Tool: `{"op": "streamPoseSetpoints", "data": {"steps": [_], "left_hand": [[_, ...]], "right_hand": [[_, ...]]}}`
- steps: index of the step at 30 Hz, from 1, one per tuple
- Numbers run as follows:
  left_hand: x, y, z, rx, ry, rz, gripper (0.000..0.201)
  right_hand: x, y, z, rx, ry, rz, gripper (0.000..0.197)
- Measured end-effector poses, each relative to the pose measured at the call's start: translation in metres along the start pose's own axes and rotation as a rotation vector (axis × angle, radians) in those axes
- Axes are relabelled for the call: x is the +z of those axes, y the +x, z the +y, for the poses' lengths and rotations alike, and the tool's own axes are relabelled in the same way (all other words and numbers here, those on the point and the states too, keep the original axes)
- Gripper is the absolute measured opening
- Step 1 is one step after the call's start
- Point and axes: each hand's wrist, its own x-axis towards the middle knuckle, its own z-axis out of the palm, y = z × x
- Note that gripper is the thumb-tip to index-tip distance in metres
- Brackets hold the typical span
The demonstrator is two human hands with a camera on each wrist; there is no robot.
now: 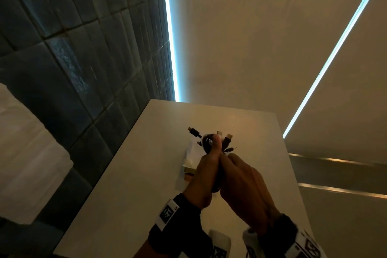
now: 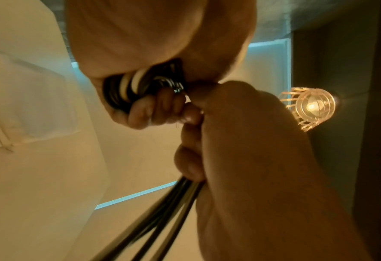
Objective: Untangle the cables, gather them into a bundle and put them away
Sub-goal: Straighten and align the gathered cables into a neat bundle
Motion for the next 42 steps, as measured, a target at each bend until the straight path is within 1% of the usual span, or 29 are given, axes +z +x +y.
{"op": "streamPoseSetpoints", "data": {"steps": [1,2,3,5,6,7,8,9,10,11,12,13,14,15,17,18,19,21,23,24,26,27,29,30,33,35,37,40,42], "left_hand": [[-0.003,0.002,-0.001,0.001,-0.006,0.016,0.064],[-0.004,0.003,0.000,0.005,-0.014,0.023,0.067],[-0.004,0.003,0.002,0.022,-0.035,0.021,0.067],[-0.007,0.007,0.011,0.058,-0.128,0.032,0.064],[-0.008,0.010,0.019,0.071,-0.194,0.046,0.061],[-0.010,0.013,0.028,0.085,-0.273,0.065,0.056],[-0.012,0.016,0.038,0.100,-0.359,0.086,0.052],[-0.015,0.019,0.047,0.113,-0.430,0.102,0.051],[-0.018,0.021,0.054,0.129,-0.469,0.109,0.051],[-0.020,0.022,0.060,0.149,-0.480,0.108,0.052],[-0.023,0.022,0.063,0.180,-0.478,0.100,0.052],[-0.024,0.021,0.065,0.211,-0.465,0.087,0.052],[-0.024,0.020,0.065,0.234,-0.441,0.071,0.050],[-0.021,0.018,0.063,0.249,-0.408,0.049,0.047],[-0.009,0.014,0.057,0.272,-0.325,-0.011,0.036],[-0.002,0.012,0.050,0.281,-0.267,-0.026,0.028],[0.005,0.011,0.044,0.276,-0.215,-0.019,0.025],[0.015,0.011,0.036,0.232,-0.186,0.039,0.033],[0.016,0.014,0.042,0.164,-0.268,0.040,0.040],[0.014,0.015,0.047,0.138,-0.304,0.035,0.042],[0.005,0.018,0.053,0.096,-0.325,0.039,0.042],[0.002,0.017,0.055,0.069,-0.321,0.027,0.042],[-0.004,0.017,0.058,0.021,-0.296,-0.012,0.042],[-0.006,0.017,0.060,-0.002,-0.284,-0.017,0.043],[-0.016,0.017,0.070,-0.022,-0.334,0.018,0.044],[-0.024,0.017,0.078,-0.014,-0.390,0.008,0.046],[-0.030,0.016,0.081,-0.030,-0.394,-0.021,0.047],[-0.036,0.010,0.073,-0.066,-0.347,-0.102,0.044],[-0.035,0.004,0.063,-0.097,-0.293,-0.176,0.040]], "right_hand": [[-0.002,0.001,0.000,0.008,0.046,0.011,0.046],[-0.002,0.000,0.000,0.036,0.132,0.040,0.041],[-0.005,0.000,-0.003,0.078,0.239,0.071,0.031],[-0.009,-0.001,-0.009,0.133,0.431,0.112,0.016],[-0.009,-0.004,-0.010,0.160,0.524,0.116,0.011],[-0.009,-0.008,-0.008,0.183,0.612,0.110,0.010],[-0.005,-0.015,-0.003,0.198,0.686,0.098,0.017],[0.000,-0.024,0.006,0.213,0.773,0.060,0.028],[0.006,-0.034,0.017,0.261,0.889,-0.010,0.042],[0.012,-0.043,0.028,0.327,1.019,-0.105,0.054],[0.016,-0.052,0.039,0.386,1.089,-0.215,0.064],[0.016,-0.057,0.047,0.422,1.095,-0.313,0.069],[0.014,-0.060,0.054,0.427,1.037,-0.376,0.072],[0.011,-0.060,0.059,0.418,0.971,-0.390,0.073],[0.001,-0.050,0.058,0.371,0.896,-0.269,0.072],[-0.003,-0.040,0.051,0.324,0.907,-0.210,0.069],[-0.006,-0.029,0.041,0.292,0.950,-0.165,0.066],[-0.004,-0.012,0.020,0.315,1.055,-0.108,0.063],[0.000,-0.009,0.008,0.378,1.205,-0.055,0.067],[0.003,-0.011,0.008,0.396,1.237,-0.047,0.063],[0.008,-0.017,0.010,0.373,1.218,-0.081,0.052],[0.009,-0.020,0.011,0.356,1.219,-0.109,0.050],[0.009,-0.024,0.012,0.337,1.223,-0.168,0.049],[0.011,-0.028,0.014,0.341,1.220,-0.198,0.052],[0.020,-0.045,0.023,0.414,1.175,-0.308,0.064],[0.028,-0.058,0.033,0.497,1.111,-0.394,0.064],[0.027,-0.065,0.049,0.603,1.042,-0.451,0.060],[0.008,-0.065,0.079,0.655,1.047,-0.437,0.056],[-0.013,-0.059,0.095,0.604,1.162,-0.382,0.049]]}}
